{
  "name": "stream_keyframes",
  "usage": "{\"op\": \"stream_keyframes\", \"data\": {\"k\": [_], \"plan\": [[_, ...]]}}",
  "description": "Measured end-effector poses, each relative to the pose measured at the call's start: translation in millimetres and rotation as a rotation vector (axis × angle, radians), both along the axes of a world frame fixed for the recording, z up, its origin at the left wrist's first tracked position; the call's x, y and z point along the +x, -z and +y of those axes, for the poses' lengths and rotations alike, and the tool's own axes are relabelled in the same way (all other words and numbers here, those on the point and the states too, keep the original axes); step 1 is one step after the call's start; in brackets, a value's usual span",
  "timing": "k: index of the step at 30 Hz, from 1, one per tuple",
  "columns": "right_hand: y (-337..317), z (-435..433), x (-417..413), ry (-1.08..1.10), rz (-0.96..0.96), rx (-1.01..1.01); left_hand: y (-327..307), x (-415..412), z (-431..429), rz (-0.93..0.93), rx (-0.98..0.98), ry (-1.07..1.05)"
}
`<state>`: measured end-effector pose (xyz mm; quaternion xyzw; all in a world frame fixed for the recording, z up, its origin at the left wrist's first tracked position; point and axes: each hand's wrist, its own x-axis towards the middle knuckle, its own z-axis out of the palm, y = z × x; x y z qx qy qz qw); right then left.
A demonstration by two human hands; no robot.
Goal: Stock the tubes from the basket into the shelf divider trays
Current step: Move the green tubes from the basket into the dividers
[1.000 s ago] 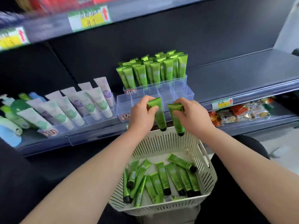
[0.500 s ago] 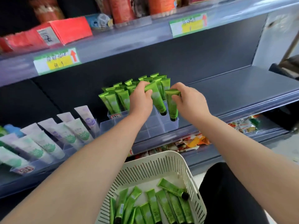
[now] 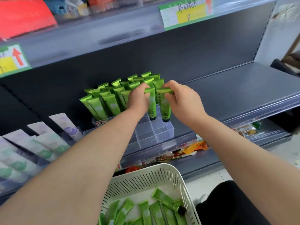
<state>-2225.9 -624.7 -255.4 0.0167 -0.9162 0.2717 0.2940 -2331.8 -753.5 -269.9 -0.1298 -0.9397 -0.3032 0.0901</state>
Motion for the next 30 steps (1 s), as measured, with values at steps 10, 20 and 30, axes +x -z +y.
{"op": "stream_keyframes", "data": {"k": [10,20,30], "plan": [[-4,-8,-27,0.005,-0.025,0.013,-5,9,-22,0.086,0.064,0.011],[17,-16,-50,0.013,-0.158,0.091,1,35,-52,0.17,-0.363,0.208],[26,-17,-44,0.074,-0.156,0.281,-3,46,-62,0.182,-0.414,0.257]]}}
